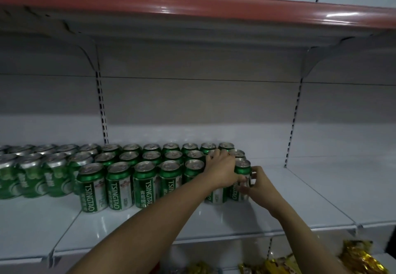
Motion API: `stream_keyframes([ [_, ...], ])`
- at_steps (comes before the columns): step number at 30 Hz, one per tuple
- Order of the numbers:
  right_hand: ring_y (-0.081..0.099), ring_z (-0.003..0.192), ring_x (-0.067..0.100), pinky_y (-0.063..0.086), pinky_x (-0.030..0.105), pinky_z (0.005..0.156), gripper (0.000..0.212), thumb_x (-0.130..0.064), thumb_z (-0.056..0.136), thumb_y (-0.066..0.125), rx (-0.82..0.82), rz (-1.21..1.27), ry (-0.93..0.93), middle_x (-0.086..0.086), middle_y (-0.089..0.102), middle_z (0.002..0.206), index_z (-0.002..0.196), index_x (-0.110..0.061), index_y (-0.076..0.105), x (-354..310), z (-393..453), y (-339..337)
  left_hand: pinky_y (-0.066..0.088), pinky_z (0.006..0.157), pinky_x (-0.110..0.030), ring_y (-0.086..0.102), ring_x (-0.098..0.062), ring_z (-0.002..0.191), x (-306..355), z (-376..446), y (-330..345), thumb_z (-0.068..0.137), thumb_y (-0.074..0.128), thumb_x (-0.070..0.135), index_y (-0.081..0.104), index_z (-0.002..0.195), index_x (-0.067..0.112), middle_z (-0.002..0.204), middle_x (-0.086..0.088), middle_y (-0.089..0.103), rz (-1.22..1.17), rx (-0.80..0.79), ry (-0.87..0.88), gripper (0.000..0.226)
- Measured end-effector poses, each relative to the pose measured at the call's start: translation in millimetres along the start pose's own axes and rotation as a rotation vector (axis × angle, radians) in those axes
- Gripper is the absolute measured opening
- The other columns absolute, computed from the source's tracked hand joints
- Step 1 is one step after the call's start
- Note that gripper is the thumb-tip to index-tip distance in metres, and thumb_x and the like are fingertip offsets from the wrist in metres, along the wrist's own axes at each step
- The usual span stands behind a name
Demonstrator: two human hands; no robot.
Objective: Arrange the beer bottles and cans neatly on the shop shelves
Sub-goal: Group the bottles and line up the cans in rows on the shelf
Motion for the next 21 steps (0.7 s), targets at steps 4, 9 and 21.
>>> stream_keyframes([
  [4,0.056,0.089,0.004,0.044,0.015,0.067,0.034,-0.012,0.092,0.067,-0.098,0.024,-0.028,0.0,0.057,0.111,0.117,-0.016,0.044,-22.8,2.5,-10.3,0.029,0.107,-0.046,0.027,-0.032,0.136,-5.1,-5.6,-20.0,0.086,0.062,0.054,0.044,0.142,0.03,0.145,-0.011,0.04,-0.11,0.048,0.072,0.064],
  [9,0.058,0.098,0.013,0.043,0.02,0.071,0.027,-0.015,0.098,0.059,0.182,0.12,-0.154,0.002,0.06,0.119,0.125,-0.013,0.057,-80.0,13.7,-39.9,0.038,0.104,-0.046,0.033,-0.03,0.132,-47.6,-16.9,-58.6,0.094,0.046,0.059,0.049,0.14,0.02,0.14,-0.011,0.047,-0.092,0.115,0.016,0.061],
  [21,0.056,0.054,0.006,0.044,0.018,0.051,0.03,-0.02,0.102,0.052,-0.219,0.212,-0.438,0.007,0.068,0.073,0.08,-0.004,0.066,-217.4,-3.4,155.3,0.048,0.079,-0.036,0.057,-0.03,0.107,-245.7,-111.1,-114.6,0.095,0.045,0.056,0.071,0.106,0.023,0.109,-0.006,0.07,0.009,0.311,-0.352,0.044],
])
Point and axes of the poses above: each hand's wrist, its own z-axis towards the middle knuckle, its own y-axis out of the palm, x = y × z, the point moved 8 cm from there along z, towards the middle knuckle
